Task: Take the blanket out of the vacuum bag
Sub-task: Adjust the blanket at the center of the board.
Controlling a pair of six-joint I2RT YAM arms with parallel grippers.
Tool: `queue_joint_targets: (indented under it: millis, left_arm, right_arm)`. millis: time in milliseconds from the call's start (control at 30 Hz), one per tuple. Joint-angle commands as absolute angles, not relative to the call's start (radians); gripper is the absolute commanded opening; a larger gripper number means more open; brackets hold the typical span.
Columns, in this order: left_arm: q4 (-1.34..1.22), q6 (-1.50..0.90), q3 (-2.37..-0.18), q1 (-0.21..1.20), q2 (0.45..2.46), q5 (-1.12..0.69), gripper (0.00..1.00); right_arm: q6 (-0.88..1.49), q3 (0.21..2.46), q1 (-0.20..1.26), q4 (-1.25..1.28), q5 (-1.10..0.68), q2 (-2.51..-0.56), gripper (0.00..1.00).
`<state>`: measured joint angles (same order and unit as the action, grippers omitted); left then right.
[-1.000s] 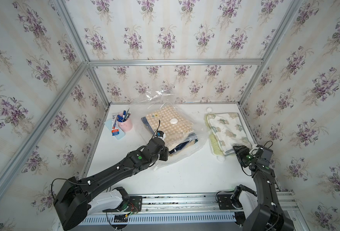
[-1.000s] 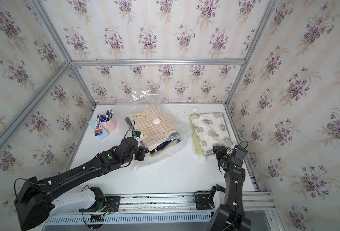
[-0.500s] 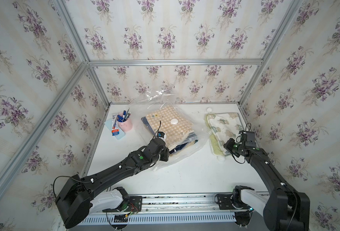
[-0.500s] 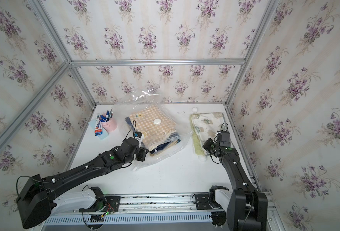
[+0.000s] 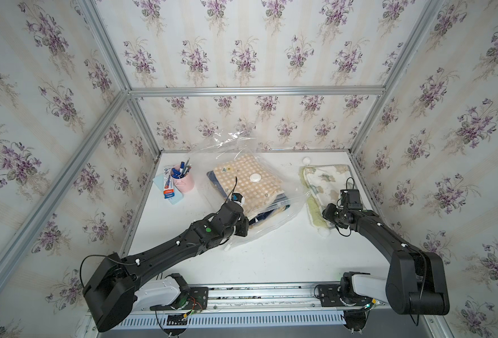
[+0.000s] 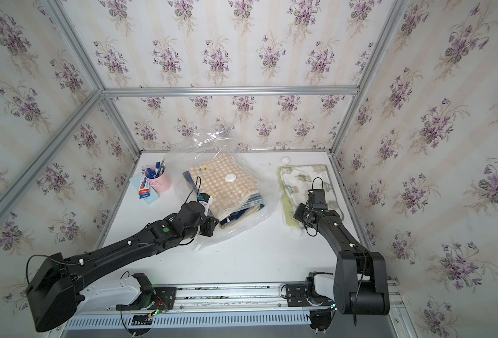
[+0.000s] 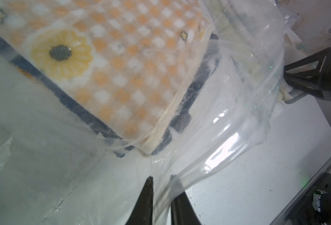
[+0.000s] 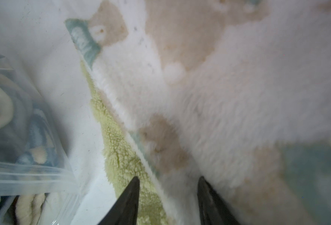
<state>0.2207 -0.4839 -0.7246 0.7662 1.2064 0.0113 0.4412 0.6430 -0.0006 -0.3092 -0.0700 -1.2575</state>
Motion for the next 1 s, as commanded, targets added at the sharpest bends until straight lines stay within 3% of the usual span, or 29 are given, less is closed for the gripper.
queue_joint_targets:
  millis: [0, 300, 733, 967]
  left_arm:
    - [0.193, -0.483, -0.732, 0.766, 1.215, 0.014, 0.20]
    - [0.197, -0.483, -0.723, 0.765, 1.204, 0.021, 0.19]
    - [0.200, -0.489, -0.708, 0.766, 1.199, 0.030, 0.19]
    - [0.200, -0.486, -0.708, 0.765, 1.193, 0.032, 0.18]
  right_arm:
    - [0.430, 0.639, 0.007, -0.284, -0.046, -1.252, 0.52]
    - [0.441, 0.627, 0.060, -0.268, -0.008, -1.325, 0.51]
    - [0.448, 0.622, 0.060, -0.241, 0.029, -1.327, 0.00]
    - [0.455, 0.611, 0.060, -0.237, 0.005, -1.230, 0.00]
